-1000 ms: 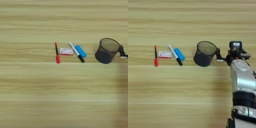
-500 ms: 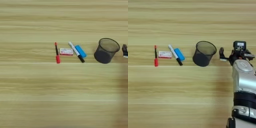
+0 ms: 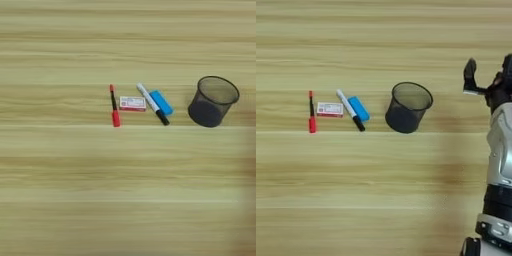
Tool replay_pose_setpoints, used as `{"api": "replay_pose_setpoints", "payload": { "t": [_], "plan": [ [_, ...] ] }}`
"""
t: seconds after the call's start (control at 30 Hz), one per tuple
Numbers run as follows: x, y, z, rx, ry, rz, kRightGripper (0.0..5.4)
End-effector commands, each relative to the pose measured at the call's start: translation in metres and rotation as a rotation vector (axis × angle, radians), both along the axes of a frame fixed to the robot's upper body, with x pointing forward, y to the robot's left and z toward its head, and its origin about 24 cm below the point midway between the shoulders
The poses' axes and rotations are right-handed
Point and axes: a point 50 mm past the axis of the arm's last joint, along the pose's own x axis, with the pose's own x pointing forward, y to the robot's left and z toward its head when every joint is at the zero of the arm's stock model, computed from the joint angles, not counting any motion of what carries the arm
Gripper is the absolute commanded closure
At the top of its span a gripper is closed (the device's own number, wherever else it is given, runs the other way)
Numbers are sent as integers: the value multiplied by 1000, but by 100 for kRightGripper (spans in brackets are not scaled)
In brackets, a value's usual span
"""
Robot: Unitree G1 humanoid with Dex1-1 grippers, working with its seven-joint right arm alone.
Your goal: Move the objects on the table
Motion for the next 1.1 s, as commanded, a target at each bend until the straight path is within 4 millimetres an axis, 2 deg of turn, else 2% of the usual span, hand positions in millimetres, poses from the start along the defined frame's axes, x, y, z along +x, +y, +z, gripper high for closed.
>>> {"api": "replay_pose_setpoints", "payload": {
  "t": [0.03, 0.3, 0.5, 0.63, 0.9, 1.1],
  "plan": [
    [-7, 20, 38, -37, -157, 155, 3],
    [-25, 61, 38, -63, -145, 445, 3],
    [-36, 106, 15, -122, -48, 716, 3],
    [-35, 130, -3, -98, 36, 825, 3],
    [-26, 149, -37, -72, 189, 870, 3],
    [-12, 144, -59, -12, 343, 766, 3]
  ]
}}
